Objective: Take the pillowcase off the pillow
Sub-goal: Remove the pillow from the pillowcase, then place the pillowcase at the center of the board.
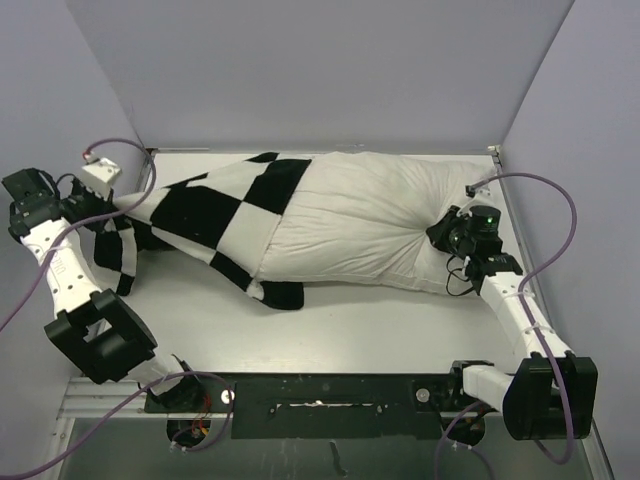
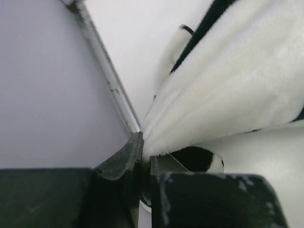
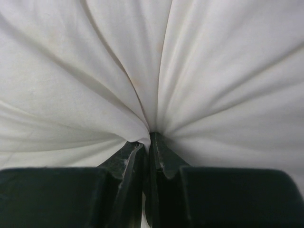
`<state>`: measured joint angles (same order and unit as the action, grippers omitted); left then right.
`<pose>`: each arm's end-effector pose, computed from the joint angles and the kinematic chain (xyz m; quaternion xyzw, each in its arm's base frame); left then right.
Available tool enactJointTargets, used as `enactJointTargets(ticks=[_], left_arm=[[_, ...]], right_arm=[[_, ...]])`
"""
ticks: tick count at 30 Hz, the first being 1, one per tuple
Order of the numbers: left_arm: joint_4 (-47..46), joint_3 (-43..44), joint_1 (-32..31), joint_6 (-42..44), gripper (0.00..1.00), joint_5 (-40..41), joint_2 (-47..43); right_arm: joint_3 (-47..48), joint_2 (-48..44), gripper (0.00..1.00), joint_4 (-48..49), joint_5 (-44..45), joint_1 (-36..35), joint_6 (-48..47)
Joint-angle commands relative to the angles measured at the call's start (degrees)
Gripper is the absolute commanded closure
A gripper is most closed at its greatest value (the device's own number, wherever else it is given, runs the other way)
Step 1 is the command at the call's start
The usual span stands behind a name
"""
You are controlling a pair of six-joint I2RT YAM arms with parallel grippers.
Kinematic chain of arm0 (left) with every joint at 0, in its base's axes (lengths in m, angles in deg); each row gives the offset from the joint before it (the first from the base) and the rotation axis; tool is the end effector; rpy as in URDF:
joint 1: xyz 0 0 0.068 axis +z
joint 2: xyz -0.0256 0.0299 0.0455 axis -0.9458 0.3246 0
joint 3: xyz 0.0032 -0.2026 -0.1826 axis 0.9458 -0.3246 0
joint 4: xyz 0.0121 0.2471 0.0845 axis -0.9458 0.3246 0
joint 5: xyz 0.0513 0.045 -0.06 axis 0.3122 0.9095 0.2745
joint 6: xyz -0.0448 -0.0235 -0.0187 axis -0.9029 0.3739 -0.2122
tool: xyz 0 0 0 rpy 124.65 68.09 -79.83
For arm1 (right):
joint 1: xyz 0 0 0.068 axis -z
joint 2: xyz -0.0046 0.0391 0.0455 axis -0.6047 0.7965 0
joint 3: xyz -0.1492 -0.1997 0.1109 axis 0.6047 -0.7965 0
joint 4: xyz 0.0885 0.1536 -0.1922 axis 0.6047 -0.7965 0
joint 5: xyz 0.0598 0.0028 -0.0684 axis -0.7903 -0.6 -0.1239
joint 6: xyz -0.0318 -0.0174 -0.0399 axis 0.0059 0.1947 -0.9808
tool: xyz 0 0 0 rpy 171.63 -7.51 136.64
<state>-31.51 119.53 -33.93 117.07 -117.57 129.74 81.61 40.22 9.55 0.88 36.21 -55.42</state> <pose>0.2622 0.1696 0.3373 0.2968 0.8459 0.0150 0.4430 0.2508 0.0092 0.2589 0.1583 0.8585 0.1720 0.4565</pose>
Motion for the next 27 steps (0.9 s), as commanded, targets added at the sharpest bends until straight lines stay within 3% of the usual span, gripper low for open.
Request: enactJointTargets(ticks=[1,7,10,14,21,24,27], left_arm=[[-25.61,8.44,2.43,-26.85,1.00,4.64,-1.26],[-44.51,9.68,2.87,-41.82,1.00,13.32,-6.06],[-45.63,11.57,2.02,-46.89,1.00,8.66,-7.40],[-43.82,13.32,-8.73,-47.12,1.00,9.68,-9.08],[-42.91,18.00,-30.25,-40.61,1.00,20.32,-8.09],[-42.47,17.51,-34.55,-38.63,1.00,22.92,-7.70],[-43.17,10.69,-35.54,-37.14,1.00,24.58,-9.57]], right_arm=[[-3.38,-0.51,1.00,-10.54,16.53,5.49,-1.77],[-4.02,-1.16,1.00,-10.77,15.52,7.43,-1.06],[-4.43,-1.04,1.00,-9.56,13.34,7.15,-0.49],[-4.00,0.65,1.00,-9.00,14.96,0.97,0.22],[-7.23,-1.33,1.00,-8.99,17.16,-6.93,4.90],[-7.64,-3.78,1.00,-9.87,18.11,-9.26,5.63],[-7.26,-6.04,1.00,-10.94,18.39,-9.47,5.57]])
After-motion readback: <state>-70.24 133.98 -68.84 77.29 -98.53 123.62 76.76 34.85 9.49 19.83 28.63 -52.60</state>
